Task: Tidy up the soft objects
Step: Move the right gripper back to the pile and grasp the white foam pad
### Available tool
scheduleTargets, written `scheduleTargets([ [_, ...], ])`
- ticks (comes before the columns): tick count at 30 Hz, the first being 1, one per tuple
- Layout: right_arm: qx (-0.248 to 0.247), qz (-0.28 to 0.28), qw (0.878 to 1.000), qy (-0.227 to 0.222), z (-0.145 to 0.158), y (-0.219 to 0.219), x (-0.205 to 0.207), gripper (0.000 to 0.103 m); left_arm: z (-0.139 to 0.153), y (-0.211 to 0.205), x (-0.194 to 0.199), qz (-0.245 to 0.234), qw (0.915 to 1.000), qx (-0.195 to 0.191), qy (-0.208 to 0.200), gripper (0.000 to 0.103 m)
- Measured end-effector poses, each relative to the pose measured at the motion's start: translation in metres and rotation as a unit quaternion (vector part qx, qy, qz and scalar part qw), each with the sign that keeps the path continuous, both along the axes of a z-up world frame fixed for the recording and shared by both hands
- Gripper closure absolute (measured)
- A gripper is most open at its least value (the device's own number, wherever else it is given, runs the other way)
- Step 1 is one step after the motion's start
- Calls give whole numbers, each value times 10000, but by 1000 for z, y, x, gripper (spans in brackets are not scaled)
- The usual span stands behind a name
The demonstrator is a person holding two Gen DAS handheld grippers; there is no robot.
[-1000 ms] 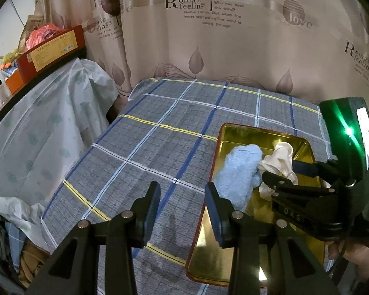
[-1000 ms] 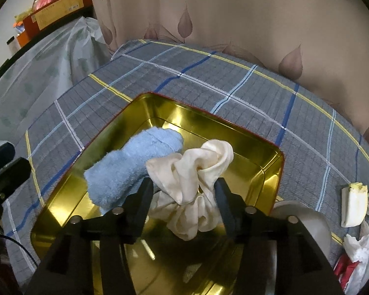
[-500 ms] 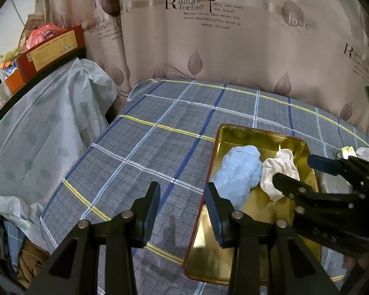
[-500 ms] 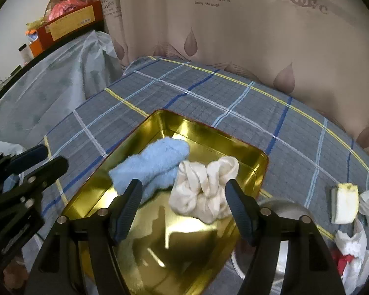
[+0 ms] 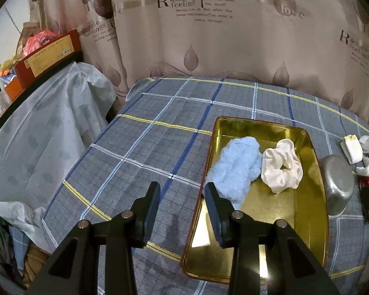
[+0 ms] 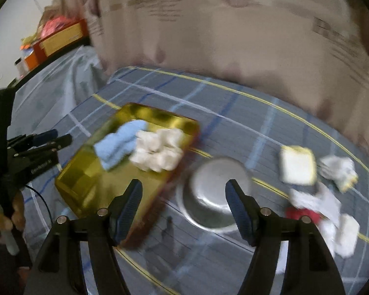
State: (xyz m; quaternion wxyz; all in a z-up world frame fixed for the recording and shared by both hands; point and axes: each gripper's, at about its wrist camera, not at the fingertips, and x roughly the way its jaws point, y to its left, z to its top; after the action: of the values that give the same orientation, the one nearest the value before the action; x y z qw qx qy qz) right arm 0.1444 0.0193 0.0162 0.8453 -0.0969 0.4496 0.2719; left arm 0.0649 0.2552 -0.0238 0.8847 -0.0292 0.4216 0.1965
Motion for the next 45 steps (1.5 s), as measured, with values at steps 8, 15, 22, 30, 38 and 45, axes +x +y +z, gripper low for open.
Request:
scheduleTargets([
  [8,-421,-1038,9937,-45,4,-117,11,36,-3,-14,1,-183,9997,124,66,65],
  [15,-712,-1997,9771,176,-11,-215,27,33,-2,-21,2,-273,9995,93,104,65],
  [22,-657,-2477,9653,500,-42,-268,41,30,4,-37,2,-440,9988,195,119,65],
  [30,-506,-2590,9615,765,-73,-276,64,23,9,-80,5,-962,9945,362,200,61],
  [38,-557,-2434,9643,879,-88,-273,83,19,15,-138,21,-1652,9848,485,227,60],
  [45,-795,-2201,9677,942,-100,-266,95,18,15,-183,43,-2101,9763,441,285,60],
])
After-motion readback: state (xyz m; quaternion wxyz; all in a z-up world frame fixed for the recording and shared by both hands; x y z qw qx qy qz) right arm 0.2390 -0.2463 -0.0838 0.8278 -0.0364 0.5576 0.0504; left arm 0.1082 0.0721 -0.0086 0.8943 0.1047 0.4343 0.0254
